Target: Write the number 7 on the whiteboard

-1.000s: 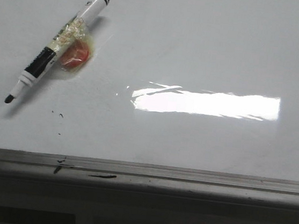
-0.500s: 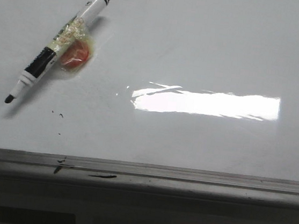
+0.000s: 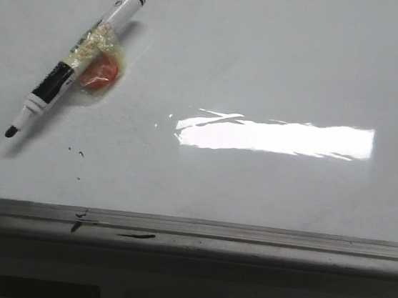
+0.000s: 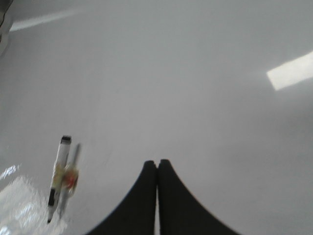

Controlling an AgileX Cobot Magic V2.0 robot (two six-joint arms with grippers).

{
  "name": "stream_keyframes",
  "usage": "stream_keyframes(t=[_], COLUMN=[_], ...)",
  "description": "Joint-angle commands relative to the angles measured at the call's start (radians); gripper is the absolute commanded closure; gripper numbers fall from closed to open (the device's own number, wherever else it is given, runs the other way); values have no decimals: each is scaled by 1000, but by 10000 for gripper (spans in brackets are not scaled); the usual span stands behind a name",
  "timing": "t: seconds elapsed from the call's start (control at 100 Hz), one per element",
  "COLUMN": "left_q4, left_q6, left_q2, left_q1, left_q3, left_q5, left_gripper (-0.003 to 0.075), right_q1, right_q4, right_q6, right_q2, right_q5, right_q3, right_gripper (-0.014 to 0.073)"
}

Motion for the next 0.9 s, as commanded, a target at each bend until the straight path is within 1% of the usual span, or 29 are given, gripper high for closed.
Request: stream_keyframes(t=[0.0, 0.14, 0.17, 0.21, 0.25, 0.29, 0.3, 0.33, 0.35, 0.37, 0.39, 0.42, 0.45, 0.47, 0.53, 0.57, 0.59, 0.66, 0.71, 0.78, 0.89], left_q4=[103, 295, 316, 322, 322, 322, 322, 322, 322, 322, 318, 311, 297, 283, 229, 193, 175, 116, 96, 94, 94], left_q6=[5, 21, 59, 122, 200, 293, 293, 331, 343, 343, 343, 343, 343, 343, 348, 381, 405, 489, 528, 533, 533], left_q2=[56, 204, 238, 288, 329, 386, 386, 436, 444, 478, 503, 528, 568, 592, 653, 694, 713, 767, 807, 840, 887], left_q1=[-3, -3, -3, -3, -3, -3, -3, -3, -3, -3, -3, -3, -3, -3, -3, -9, -18, -49, -76, -117, -195], left_q3=[-104, -247, -275, -316, -350, -391, -391, -422, -426, -443, -453, -463, -477, -482, -502, -512, -515, -522, -529, -533, -533], left_q5=[9, 135, 166, 195, 225, 269, 269, 288, 294, 299, 305, 312, 321, 326, 343, 356, 358, 353, 343, 312, 222], left_gripper=[741, 738, 733, 704, 657, 559, 559, 475, 441, 377, 335, 300, 258, 245, 252, 274, 290, 342, 364, 365, 364], right_q1=[-8, -8, -8, -8, -8, -8, -8, -8, -8, -8, -8, -8, -8, -8, -8, -8, -8, -8, -8, -8, -8], right_q4=[-70, -237, -262, -292, -308, -309, -309, -309, -309, -309, -309, -309, -308, -305, -303, -301, -298, -298, -298, -298, -300], right_q6=[0, -2, -2, -3, -3, -3, -3, -3, -3, -3, -10, -10, -17, -24, -37, -37, -37, -37, -37, -37, -37], right_q2=[9, 66, 84, 102, 122, 140, 142, 155, 160, 168, 175, 185, 197, 204, 220, 228, 234, 240, 241, 241, 241], right_q5=[126, 345, 377, 418, 442, 457, 457, 462, 463, 465, 467, 478, 486, 492, 507, 515, 519, 528, 528, 521, 512], right_q3=[-120, -273, -302, -340, -375, -400, -409, -425, -436, -445, -454, -464, -470, -475, -482, -482, -482, -482, -482, -482, -482], right_gripper=[636, 636, 636, 636, 636, 636, 636, 634, 629, 618, 601, 572, 521, 498, 380, 314, 265, 179, 164, 169, 169])
